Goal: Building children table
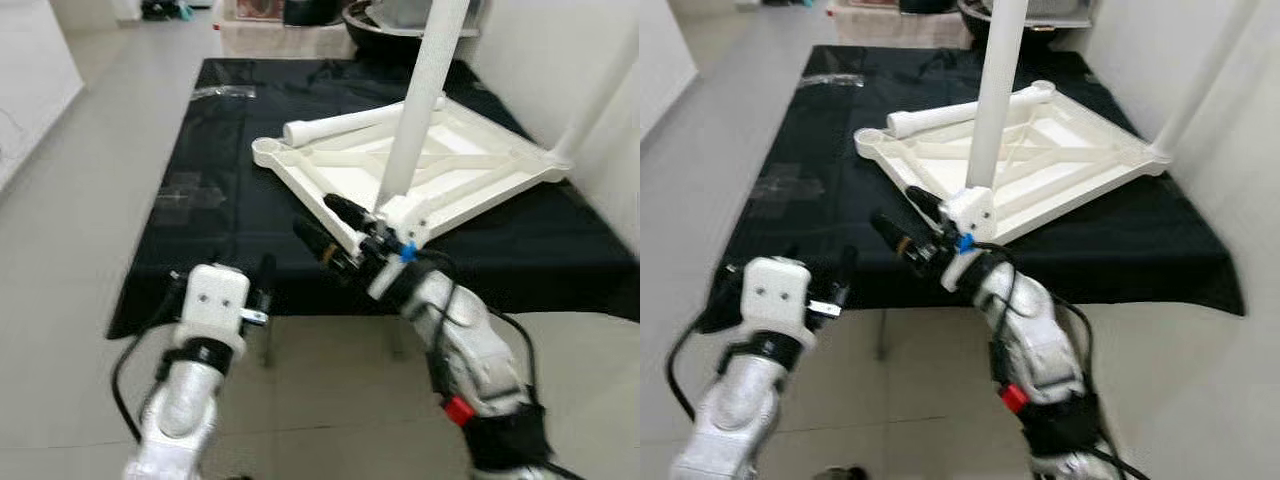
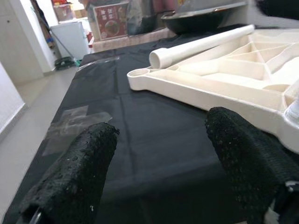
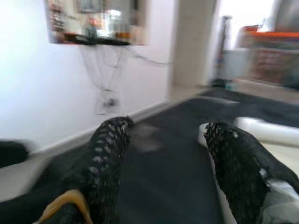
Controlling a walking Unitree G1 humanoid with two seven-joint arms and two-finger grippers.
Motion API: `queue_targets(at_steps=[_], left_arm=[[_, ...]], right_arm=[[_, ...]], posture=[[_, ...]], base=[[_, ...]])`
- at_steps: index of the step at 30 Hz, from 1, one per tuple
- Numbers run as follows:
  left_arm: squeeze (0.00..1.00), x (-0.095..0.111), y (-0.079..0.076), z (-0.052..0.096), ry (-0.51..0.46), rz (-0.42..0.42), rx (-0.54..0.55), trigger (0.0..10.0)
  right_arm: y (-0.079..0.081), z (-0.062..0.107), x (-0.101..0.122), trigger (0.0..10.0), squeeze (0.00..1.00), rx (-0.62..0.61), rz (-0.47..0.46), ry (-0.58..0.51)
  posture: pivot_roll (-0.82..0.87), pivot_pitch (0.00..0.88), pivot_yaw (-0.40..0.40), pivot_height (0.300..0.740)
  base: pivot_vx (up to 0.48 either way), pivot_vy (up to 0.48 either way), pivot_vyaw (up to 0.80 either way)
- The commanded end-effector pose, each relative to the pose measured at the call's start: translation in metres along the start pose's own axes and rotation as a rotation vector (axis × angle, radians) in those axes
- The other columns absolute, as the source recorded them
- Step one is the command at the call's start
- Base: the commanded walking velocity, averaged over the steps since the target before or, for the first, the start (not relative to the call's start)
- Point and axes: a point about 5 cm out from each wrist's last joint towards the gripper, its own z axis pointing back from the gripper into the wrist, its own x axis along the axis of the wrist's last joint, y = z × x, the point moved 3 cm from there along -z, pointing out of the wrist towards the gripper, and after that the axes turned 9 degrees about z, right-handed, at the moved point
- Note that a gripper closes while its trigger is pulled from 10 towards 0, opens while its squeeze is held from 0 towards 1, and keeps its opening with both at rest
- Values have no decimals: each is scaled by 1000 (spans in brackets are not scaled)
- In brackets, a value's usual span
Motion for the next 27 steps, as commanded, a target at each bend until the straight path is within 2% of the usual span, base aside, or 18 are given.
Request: queue_targets(at_steps=[1,2,4,5,6,7,9,11,12,13,16,18,27], left_arm=[[0,3,1,1,-4,10,9,10000],[0,4,2,0,-7,0,13,10000],[0,4,2,0,-7,0,13,10000],[0,6,3,0,-10,-7,15,10000],[0,6,3,0,-10,-7,15,10000],[0,8,3,0,-14,-8,21,10000],[0,8,3,0,-14,-8,21,10000],[0,11,5,-3,-19,-6,47,10000],[0,11,5,-3,-19,-6,47,10000],[0,14,4,-4,-24,0,65,10000],[0,17,3,-7,-33,-1,65,10000],[0,19,3,-10,-44,-13,62,10000],[0,22,3,-15,-54,-19,62,10000]], right_arm=[[0,-6,-18,10000,0,-20,18,90],[-8,-22,-23,10000,0,-64,39,136],[-8,-22,-23,10000,0,-64,39,136],[-13,-38,-25,10000,0,-91,49,167],[-13,-38,-25,10000,0,-91,49,167],[-17,-53,-23,10000,0,-114,51,193],[-17,-53,-23,10000,0,-114,51,193],[-15,-82,-6,10000,0,-150,38,191],[-15,-82,-6,10000,0,-150,38,191],[-12,-93,3,10000,0,-160,-9,194],[-13,-96,2,10000,0,-189,-23,221],[-14,-98,2,10000,0,-200,2,226],[-18,-103,14,10000,0,-175,-61,110]], posture=[[43,167,-82,740],[47,176,-91,740],[47,176,-91,740],[49,188,-100,740],[49,188,-100,740],[47,208,-110,740],[47,208,-110,740],[39,243,-128,740],[39,243,-128,740],[39,255,-135,740],[40,258,-139,740],[43,261,-143,740],[36,251,-139,740]], base=[[0,0,0],[0,0,0],[0,0,0],[0,0,0],[0,0,0],[0,0,0],[0,0,0],[0,0,0],[0,0,0],[0,0,0],[0,0,0],[0,0,0],[58,0,0]])
